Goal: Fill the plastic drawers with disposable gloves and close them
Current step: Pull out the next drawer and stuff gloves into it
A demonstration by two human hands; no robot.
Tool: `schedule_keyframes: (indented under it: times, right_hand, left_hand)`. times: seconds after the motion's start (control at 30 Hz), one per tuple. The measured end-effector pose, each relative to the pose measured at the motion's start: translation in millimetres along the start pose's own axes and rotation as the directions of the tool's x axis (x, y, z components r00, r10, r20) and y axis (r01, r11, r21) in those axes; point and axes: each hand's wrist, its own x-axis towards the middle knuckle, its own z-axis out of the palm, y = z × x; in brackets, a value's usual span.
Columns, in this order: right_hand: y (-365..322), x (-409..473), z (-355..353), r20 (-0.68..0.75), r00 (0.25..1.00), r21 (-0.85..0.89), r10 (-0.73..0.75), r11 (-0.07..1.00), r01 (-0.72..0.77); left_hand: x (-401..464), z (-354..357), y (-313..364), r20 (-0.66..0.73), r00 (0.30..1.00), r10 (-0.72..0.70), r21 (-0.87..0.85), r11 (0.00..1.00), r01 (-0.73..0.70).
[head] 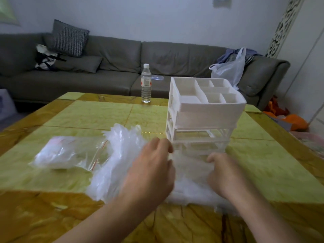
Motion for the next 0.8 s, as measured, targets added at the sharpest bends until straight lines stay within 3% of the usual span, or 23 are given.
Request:
schedule_keyframes:
  times: [0.1,0.17,0.23,0.33,0.5,0.57,0.67,0.8]
  right_hand:
    - [-14,-7,-5,-0.124,0.992,0.075,-0.029,0.996,0.038]
    - [-25,-15,-3,-0.186,0.977,0.116,-0.1,0.986,0.123]
    - [-39,-22,4,-0.231,0.956,0.151,-0.178,0.965,0.216]
    - [-58,-32,16,-0.255,0.929,0.193,-0.268,0.928,0.32]
    - [-97,-52,35,-0.165,0.872,0.345,-0.461,0.802,0.489]
    - [-115,-60,41,-0.029,0.87,0.447,-0.493,0.772,0.452]
    - [-137,-63,54,0.156,0.897,0.538,-0.413,0.797,0.273]
    - [-151,-55,70,0.224,0.952,0.647,-0.207,0.763,0.014]
  left_hand:
    - [-12,-34,-38,-0.117,0.984,-0.13,0.153,0.977,0.148]
    - [-15,-46,-63,-0.064,0.95,-0.307,0.229,0.922,0.313]
    - [-16,-51,-81,-0.026,0.908,-0.419,0.189,0.889,0.416]
    - [-15,-58,-98,-0.071,0.901,-0.427,0.082,0.898,0.432]
    - [-16,-78,-100,-0.125,0.899,-0.42,-0.094,0.907,0.411]
    - [-18,-82,-101,-0.143,0.897,-0.419,-0.165,0.904,0.396]
    - [-20,-89,-107,-0.093,0.914,-0.396,-0.234,0.9,0.367]
    - [-21,-97,-116,0.041,0.914,-0.404,-0.366,0.845,0.39]
